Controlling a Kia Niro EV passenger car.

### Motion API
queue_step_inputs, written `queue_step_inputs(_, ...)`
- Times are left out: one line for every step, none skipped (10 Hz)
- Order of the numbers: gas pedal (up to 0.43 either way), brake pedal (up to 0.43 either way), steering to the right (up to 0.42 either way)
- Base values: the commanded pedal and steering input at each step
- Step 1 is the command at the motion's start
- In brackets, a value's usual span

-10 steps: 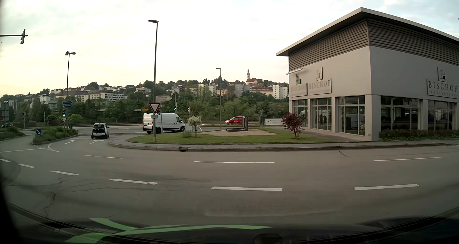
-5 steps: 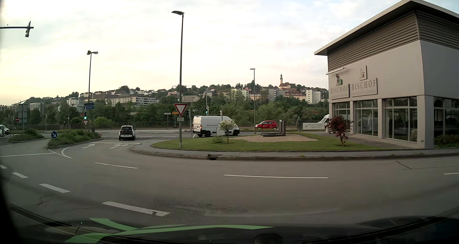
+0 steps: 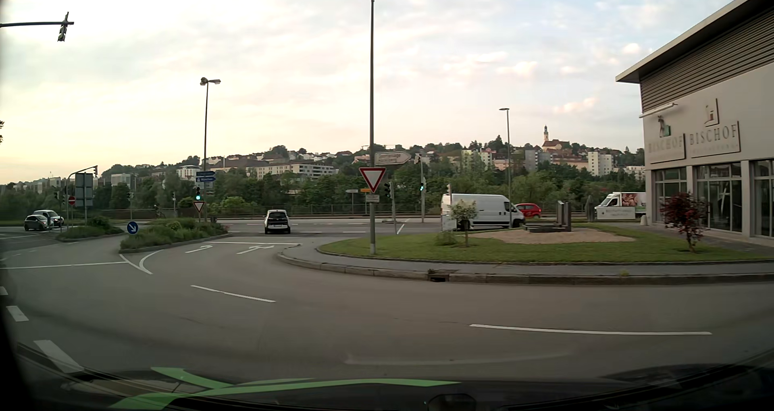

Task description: Follow the waypoints while adhering to traffic rules and regulations

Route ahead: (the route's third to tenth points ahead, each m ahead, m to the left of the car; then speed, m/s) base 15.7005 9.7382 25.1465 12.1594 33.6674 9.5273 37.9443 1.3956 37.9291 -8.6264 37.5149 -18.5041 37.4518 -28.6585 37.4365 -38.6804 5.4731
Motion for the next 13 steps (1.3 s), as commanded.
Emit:
queue_step_inputs(0.000,0.000,-0.277)
queue_step_inputs(0.000,0.000,-0.277)
queue_step_inputs(0.000,0.000,-0.276)
queue_step_inputs(0.000,0.000,-0.271)
queue_step_inputs(0.000,0.000,-0.264)
queue_step_inputs(0.000,0.000,-0.258)
queue_step_inputs(0.000,0.000,-0.250)
queue_step_inputs(0.000,0.000,-0.239)
queue_step_inputs(0.000,0.000,-0.213)
queue_step_inputs(0.000,0.000,-0.181)
queue_step_inputs(0.000,0.000,-0.160)
queue_step_inputs(0.000,0.116,-0.133)
queue_step_inputs(0.000,0.189,-0.115)
